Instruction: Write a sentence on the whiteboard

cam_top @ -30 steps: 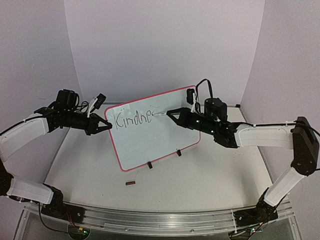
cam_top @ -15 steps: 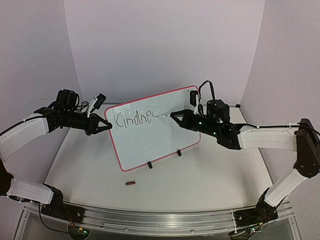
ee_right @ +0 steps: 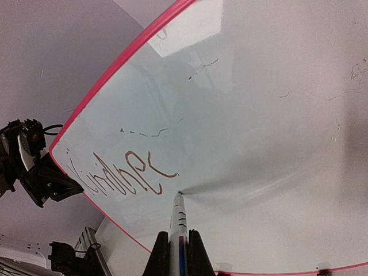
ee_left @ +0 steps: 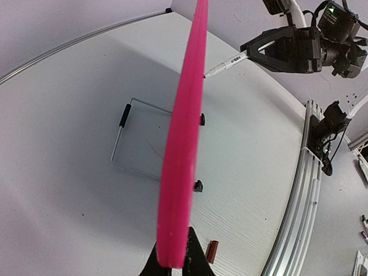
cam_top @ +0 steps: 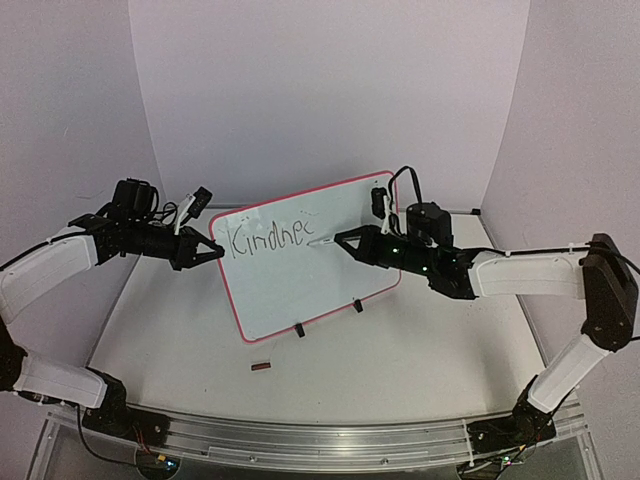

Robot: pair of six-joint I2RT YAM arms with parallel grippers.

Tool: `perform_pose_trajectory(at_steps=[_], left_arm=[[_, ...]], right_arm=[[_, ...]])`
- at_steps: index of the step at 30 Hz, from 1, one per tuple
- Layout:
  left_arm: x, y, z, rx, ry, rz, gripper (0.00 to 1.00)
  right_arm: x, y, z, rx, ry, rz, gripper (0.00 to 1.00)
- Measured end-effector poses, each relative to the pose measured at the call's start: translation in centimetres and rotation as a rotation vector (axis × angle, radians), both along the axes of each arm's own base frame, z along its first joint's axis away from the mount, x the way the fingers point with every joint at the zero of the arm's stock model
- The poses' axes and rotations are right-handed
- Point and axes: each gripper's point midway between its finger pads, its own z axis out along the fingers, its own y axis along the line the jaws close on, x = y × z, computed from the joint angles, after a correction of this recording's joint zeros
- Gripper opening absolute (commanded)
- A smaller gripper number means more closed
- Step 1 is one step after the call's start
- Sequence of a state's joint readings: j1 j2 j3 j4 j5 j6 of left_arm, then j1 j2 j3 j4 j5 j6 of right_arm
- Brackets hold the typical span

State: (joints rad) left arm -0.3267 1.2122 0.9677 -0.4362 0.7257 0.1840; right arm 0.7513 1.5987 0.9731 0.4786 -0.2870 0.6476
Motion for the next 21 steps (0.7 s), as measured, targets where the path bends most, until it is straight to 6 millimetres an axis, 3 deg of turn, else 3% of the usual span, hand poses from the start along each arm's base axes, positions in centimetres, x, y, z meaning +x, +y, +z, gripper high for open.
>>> perform_pose_trajectory(at_steps=[15, 21], left_arm=[[0.0, 0.0, 0.0, 0.001, 0.000, 0.002, 0.00], [0.0, 0.0, 0.0, 0.001, 0.000, 0.002, 0.00]], right_arm=[[0.2, 0.6, -0.1, 0.012, 0.011, 0.010, 0.00], [0.5, -0.3, 1.1, 0.014, -0.023, -0.041, 0.00]])
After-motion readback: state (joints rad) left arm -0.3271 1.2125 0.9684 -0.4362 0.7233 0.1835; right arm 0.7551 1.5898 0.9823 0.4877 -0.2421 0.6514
